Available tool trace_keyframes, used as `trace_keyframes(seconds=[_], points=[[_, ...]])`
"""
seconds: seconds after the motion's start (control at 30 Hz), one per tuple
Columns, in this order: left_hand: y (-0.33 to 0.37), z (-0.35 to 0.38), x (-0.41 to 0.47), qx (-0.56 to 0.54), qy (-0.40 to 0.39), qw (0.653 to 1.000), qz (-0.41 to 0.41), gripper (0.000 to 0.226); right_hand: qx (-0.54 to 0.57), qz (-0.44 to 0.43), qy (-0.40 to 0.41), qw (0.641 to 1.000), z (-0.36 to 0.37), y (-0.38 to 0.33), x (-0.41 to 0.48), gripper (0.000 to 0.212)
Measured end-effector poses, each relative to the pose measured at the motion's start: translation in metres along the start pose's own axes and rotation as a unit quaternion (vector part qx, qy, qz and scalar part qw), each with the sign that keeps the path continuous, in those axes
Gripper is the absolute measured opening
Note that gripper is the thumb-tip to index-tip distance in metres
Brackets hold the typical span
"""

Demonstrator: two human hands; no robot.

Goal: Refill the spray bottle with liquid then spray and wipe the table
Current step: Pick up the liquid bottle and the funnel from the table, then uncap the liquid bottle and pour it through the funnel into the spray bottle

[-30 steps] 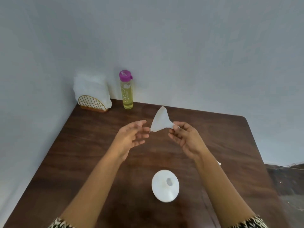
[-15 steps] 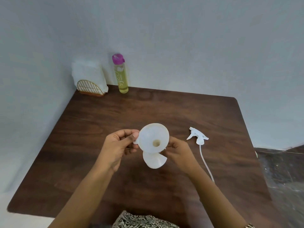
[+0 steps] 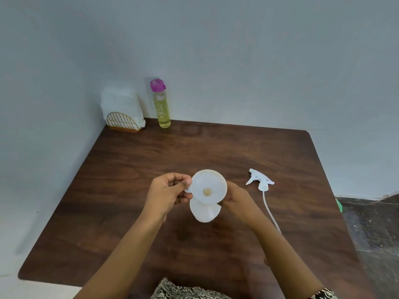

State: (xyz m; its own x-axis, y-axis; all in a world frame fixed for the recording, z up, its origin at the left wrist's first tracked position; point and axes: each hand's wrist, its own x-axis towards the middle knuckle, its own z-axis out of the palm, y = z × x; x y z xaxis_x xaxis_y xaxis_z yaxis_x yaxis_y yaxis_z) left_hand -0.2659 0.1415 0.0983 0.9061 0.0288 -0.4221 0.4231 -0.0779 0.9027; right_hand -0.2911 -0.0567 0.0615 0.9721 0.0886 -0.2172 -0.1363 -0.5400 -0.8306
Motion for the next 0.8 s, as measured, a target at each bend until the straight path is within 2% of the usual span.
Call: trace_keyframes(seconds=[0.17, 0.23, 0.33, 0.43, 0.53, 0.67, 0.8], points=[[0.001, -0.004, -0.001, 0.003, -0.003, 1.0, -0.018, 0.017, 0.051, 0.079, 0.065, 0.993, -0.029, 0.007, 0.003, 0.031], [0.005, -0.012, 0.0, 0.029, -0.005, 0.999, -0.024, 0.022, 0.038, 0.06, 0.103, 0.992, -0.044, -0.007, 0.017, 0.027], [0.022, -0.03, 0.012, 0.089, -0.004, 0.996, -0.002, 0.019, -0.005, -0.012, 0.129, 0.992, -0.064, -0.054, 0.053, 0.026], [0.06, -0.05, 0.045, 0.124, 0.014, 0.99, 0.068, 0.014, -0.066, -0.096, 0.109, 0.987, -0.067, -0.115, 0.111, 0.027], [0.096, -0.058, 0.103, 0.143, 0.061, 0.981, 0.12, 0.022, -0.141, -0.143, 0.087, 0.976, -0.052, -0.165, 0.179, 0.031], [0.123, -0.054, 0.184, 0.21, 0.076, 0.966, 0.127, 0.046, -0.254, -0.14, 0.065, 0.955, -0.025, -0.193, 0.27, 0.04], [0.125, -0.048, 0.249, 0.291, 0.075, 0.946, 0.123, 0.063, -0.317, -0.128, 0.051, 0.938, 0.004, -0.195, 0.33, 0.053]])
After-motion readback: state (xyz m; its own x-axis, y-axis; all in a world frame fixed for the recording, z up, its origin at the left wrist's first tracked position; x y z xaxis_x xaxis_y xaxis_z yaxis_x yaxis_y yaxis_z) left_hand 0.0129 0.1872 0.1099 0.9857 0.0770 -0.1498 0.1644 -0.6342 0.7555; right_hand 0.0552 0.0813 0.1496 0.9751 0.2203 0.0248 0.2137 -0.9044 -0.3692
